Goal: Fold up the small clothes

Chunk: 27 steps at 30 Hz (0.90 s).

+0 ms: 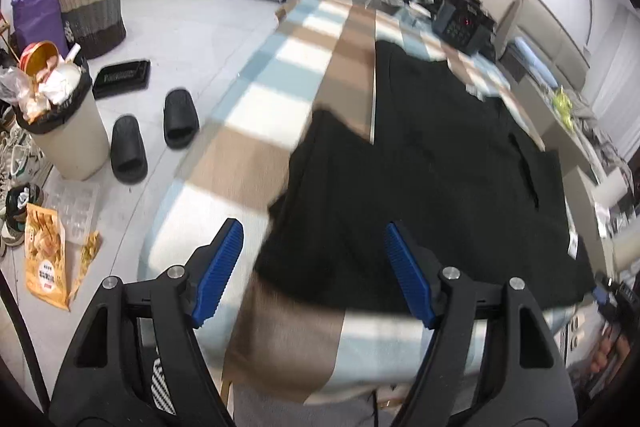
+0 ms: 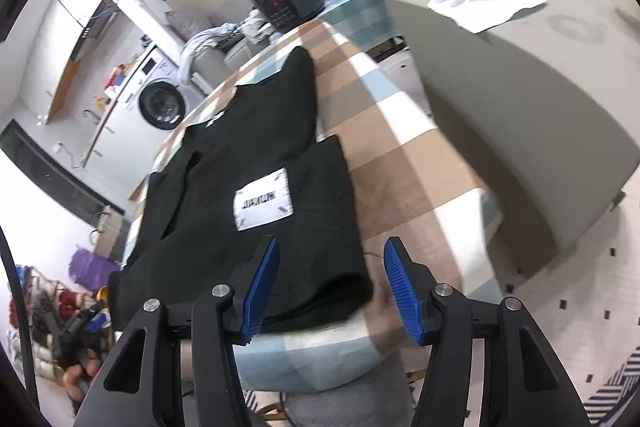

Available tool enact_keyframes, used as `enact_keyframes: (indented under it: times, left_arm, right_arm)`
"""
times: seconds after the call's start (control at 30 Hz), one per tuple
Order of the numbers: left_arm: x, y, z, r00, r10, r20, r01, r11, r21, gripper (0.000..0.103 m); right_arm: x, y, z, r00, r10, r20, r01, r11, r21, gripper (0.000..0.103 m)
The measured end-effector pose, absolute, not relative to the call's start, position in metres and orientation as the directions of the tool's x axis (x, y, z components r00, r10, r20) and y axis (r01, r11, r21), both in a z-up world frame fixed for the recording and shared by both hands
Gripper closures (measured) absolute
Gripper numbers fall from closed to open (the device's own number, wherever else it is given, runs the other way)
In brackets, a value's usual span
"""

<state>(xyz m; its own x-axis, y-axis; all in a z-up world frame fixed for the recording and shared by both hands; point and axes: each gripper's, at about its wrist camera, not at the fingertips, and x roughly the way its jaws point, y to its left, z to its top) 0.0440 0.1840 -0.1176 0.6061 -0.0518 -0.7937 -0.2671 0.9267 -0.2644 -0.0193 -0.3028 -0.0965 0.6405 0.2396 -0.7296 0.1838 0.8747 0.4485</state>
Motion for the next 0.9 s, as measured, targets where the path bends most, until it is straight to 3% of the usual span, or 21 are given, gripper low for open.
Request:
enact_keyframes:
  times: [0.17, 0.23, 0.33, 0.67, 0.73, 0.83, 0.87, 0.9]
  left_arm:
    - [0.045, 0.177, -0.130, 0.593, -0.059, -0.803, -0.270, 0.925, -0.267, 0.034]
    - [0.045, 0.177, -0.128, 0.608, -0.062, -0.792, -0.273, 0.920, -0.281, 0.047]
    - [0.044, 0.175, -0.122, 0.636, -0.098, -0.766, -0.238, 0.919, -0.315, 0.060]
    - [0.053, 0.180, -0.132, 0.604, -0.053, -0.795, -0.289, 0.916, -0.280, 0.061]
    - [0.054, 0.180, -0.132, 0.611, -0.049, -0.790, -0.288, 0.916, -0.279, 0.079]
    - [0.055, 0.181, -0.129, 0.636, -0.076, -0.768, -0.273, 0.909, -0.316, 0.096]
    - [0.055, 0.181, -0.128, 0.644, -0.077, -0.761, -0.273, 0.907, -0.322, 0.096]
    - [0.056, 0.180, -0.126, 0.651, -0.070, -0.756, -0.276, 0.906, -0.322, 0.097]
  right_arm:
    - [-0.017, -0.297, -0.096, 0.636, 0.243, -0.733, 0.163, 0.886, 0.434, 0.047]
    - [-0.016, -0.296, -0.098, 0.630, 0.236, -0.740, 0.169, 0.888, 0.427, 0.047]
    - [-0.018, -0.296, -0.098, 0.629, 0.244, -0.738, 0.168, 0.884, 0.436, 0.047]
    - [-0.016, -0.297, -0.104, 0.610, 0.251, -0.751, 0.175, 0.882, 0.437, 0.047]
    - [-0.015, -0.297, -0.106, 0.607, 0.251, -0.754, 0.178, 0.882, 0.437, 0.047]
    - [-0.015, -0.296, -0.105, 0.608, 0.259, -0.751, 0.173, 0.879, 0.444, 0.050]
    - [-0.015, -0.295, -0.103, 0.613, 0.255, -0.747, 0.166, 0.884, 0.438, 0.054]
    - [-0.015, -0.293, -0.102, 0.616, 0.238, -0.751, 0.164, 0.893, 0.418, 0.066]
